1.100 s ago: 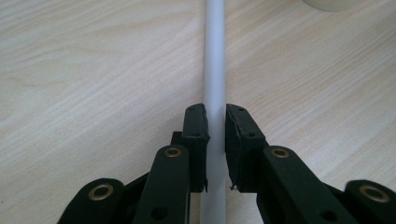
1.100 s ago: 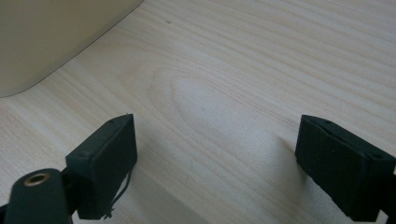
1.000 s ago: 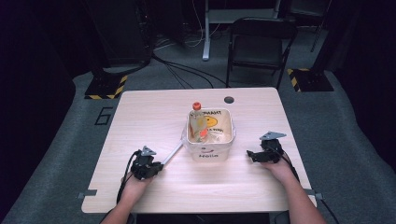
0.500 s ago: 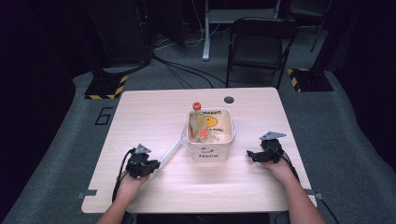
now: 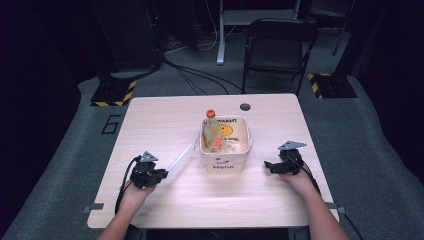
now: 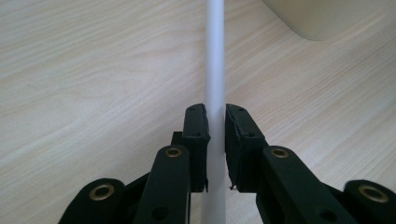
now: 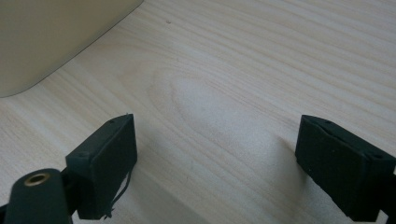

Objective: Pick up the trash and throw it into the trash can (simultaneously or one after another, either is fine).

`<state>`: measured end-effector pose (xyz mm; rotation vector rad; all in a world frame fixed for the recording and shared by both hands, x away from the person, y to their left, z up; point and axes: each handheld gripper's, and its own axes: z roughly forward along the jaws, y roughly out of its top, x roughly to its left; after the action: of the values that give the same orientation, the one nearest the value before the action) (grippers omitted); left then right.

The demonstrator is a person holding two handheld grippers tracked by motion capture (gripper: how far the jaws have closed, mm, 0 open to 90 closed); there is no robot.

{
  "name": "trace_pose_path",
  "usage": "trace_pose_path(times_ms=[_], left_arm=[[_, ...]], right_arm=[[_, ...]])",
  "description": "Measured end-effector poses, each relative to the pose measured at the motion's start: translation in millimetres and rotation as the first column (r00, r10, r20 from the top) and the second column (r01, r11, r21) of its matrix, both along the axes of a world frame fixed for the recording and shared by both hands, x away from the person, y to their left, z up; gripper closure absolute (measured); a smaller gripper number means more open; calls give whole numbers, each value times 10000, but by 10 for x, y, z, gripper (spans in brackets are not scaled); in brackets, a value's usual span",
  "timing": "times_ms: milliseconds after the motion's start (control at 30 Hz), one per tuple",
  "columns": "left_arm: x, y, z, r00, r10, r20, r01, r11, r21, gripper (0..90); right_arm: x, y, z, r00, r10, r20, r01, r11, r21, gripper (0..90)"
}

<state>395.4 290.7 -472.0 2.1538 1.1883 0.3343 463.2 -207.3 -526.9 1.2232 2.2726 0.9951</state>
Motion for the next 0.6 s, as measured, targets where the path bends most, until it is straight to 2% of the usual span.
trace_pose_path(times_ms=[67,233,467,600], left_arm=[[0,17,45,10000,8,25,-8,10000,61,790],[1,34,120,9999,70,134,-69,9999,-89,790],[11,47,242,9995,-98,296,96,9999,49,790],[10,67,321,9993,-77,354,79,9999,-62,790]], right_arm=[[0,0,0,10000,2,-1,-2,10000,0,120],[0,0,0,10000,2,-1,-2,10000,0,119],[0,0,0,10000,0,-1,0,10000,2,119],[0,0,0,10000,3,-3,-3,10000,2,120]])
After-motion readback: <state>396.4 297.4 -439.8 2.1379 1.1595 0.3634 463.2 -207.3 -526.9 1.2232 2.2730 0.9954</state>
